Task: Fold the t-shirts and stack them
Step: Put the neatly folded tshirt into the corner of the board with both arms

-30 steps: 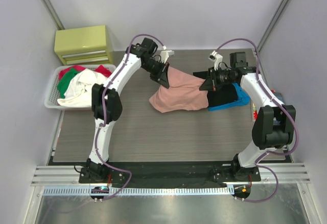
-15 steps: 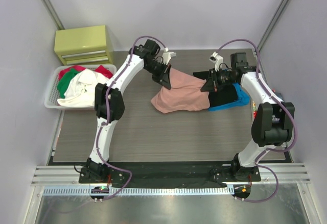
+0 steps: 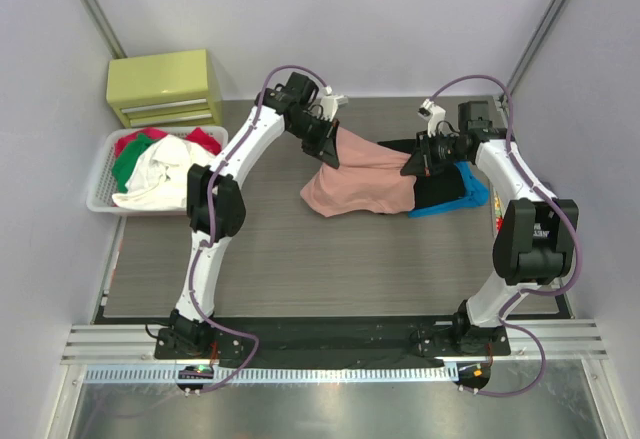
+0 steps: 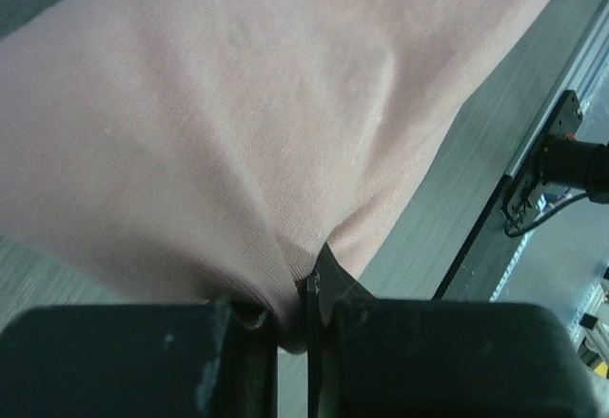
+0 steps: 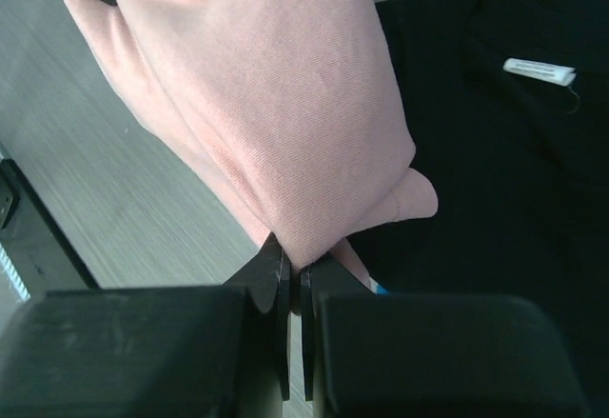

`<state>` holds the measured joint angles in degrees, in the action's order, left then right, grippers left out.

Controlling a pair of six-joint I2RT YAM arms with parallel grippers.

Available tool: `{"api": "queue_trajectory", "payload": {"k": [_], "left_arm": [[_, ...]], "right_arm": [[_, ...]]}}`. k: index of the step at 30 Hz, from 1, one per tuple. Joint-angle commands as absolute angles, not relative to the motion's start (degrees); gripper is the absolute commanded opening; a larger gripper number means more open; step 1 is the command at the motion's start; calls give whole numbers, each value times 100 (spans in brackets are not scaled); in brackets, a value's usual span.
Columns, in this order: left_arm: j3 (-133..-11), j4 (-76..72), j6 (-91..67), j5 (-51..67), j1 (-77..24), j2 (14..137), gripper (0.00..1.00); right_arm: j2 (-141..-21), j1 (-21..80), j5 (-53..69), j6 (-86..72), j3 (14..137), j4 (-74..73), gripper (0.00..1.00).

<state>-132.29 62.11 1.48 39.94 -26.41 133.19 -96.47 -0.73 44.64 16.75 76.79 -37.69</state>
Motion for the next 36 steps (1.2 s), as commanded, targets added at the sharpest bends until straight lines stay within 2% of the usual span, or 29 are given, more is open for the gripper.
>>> {"api": "queue_trajectory", "payload": {"k": [1, 7, 18, 23, 30, 36], "left_arm": [[-13271, 5362, -316, 3183, -2558, 12911, 0], [-13816, 5642, -282, 3155, -2540, 13323, 0], [-13668, 5695, -263, 3901, -2549, 14089, 0], [-13728, 5748, -185, 3867, -2584, 14335, 0], [-13948, 5704, -132, 3797, -2672, 14054, 0], [-13983, 5572, -237, 3358, -3181, 13650, 0]], "right_arm": [[-9255, -360, 3859, 1600, 7647, -3419, 1], [-9325, -685, 3586, 1538, 7769, -3349, 1], [-9756, -905, 3041, 1565, 7770, -3278, 1], [-10063, -932, 2901, 1564, 7752, -3120, 1], [-9810, -958, 3032, 1415, 7743, -2953, 1], [-9203, -958, 2936, 1397, 7445, -2865, 1]]}}
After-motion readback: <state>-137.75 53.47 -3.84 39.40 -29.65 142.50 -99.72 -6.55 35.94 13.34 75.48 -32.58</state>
